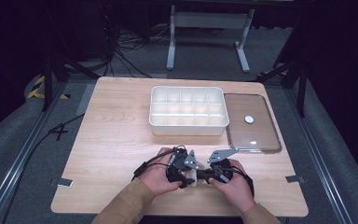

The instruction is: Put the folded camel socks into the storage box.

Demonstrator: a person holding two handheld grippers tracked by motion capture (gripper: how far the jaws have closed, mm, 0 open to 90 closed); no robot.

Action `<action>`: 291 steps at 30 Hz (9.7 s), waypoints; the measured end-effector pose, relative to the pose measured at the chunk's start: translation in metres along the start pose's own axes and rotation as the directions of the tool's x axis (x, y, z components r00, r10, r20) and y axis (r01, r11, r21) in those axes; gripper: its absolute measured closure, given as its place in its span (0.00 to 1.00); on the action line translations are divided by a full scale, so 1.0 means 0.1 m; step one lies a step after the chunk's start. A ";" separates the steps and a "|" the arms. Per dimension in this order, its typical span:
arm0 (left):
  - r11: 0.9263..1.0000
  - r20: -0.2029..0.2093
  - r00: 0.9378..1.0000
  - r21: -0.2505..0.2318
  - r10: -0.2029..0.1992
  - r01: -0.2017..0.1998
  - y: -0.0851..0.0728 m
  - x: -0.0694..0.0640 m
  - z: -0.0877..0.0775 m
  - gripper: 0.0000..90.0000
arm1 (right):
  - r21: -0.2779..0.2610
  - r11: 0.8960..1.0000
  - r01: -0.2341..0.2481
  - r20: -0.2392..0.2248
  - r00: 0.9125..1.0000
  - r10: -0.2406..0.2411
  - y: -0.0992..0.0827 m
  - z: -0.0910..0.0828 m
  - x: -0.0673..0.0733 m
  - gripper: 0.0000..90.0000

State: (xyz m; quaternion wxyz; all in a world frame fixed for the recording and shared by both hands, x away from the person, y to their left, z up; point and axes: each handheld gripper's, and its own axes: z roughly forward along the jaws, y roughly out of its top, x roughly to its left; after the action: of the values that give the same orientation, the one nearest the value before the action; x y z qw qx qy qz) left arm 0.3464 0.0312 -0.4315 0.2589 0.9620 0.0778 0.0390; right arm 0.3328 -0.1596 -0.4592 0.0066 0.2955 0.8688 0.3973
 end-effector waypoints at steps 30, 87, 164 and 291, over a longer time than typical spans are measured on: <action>0.998 0.019 0.999 -0.053 -0.034 0.035 -0.05 0.03 0.15 0.40 | 0.094 0.996 0.010 0.059 0.998 -0.015 -0.08 0.04 -0.06 0.99; 0.997 -0.046 0.997 -0.037 -0.070 0.068 -0.09 -0.04 0.02 0.37 | -0.042 0.953 -0.301 -0.026 0.954 0.300 -0.04 0.14 -0.11 0.82; 0.956 -0.120 0.949 -0.073 -0.290 0.283 -0.46 0.27 -0.54 0.40 | -0.041 0.994 -0.105 0.220 0.969 0.112 0.82 -0.92 -0.75 0.83; 0.921 -0.159 0.907 -0.057 -0.389 0.385 -0.72 0.22 -0.62 0.32 | 0.268 0.942 -0.202 0.404 0.911 0.081 1.21 -0.09 -1.63 0.88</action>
State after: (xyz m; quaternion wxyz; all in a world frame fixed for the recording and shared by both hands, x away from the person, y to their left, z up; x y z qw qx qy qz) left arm 0.3516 0.1269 -0.4135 0.2657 0.9174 0.2881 0.0684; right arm 0.5267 -0.1885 -0.4060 0.1034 0.4285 0.8768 0.1922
